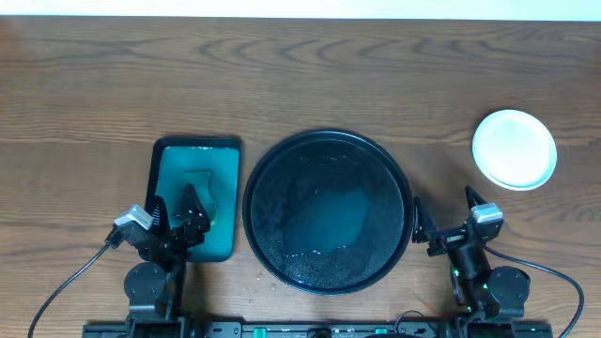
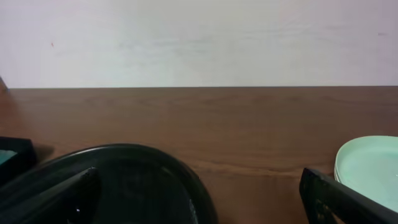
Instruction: Clean dirty plates on tray and stack at the side
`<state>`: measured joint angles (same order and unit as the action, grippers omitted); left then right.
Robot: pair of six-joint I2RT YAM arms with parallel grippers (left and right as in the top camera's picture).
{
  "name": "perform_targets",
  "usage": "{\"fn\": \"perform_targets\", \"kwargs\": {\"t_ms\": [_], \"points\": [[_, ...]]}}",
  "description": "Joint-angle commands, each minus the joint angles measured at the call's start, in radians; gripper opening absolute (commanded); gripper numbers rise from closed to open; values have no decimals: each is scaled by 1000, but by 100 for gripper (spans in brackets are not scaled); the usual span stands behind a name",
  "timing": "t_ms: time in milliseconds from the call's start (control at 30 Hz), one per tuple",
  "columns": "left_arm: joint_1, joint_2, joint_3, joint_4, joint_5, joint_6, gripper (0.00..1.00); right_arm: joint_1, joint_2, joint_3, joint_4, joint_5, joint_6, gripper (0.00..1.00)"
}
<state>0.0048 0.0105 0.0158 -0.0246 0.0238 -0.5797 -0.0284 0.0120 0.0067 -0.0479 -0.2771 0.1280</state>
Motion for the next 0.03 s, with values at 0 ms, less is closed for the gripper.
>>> {"fn": "perform_targets", "kwargs": {"t_ms": [0], "points": [[3, -6, -12, -47, -13, 5, 82, 8, -6, -2, -4, -11, -10, 99]]}}
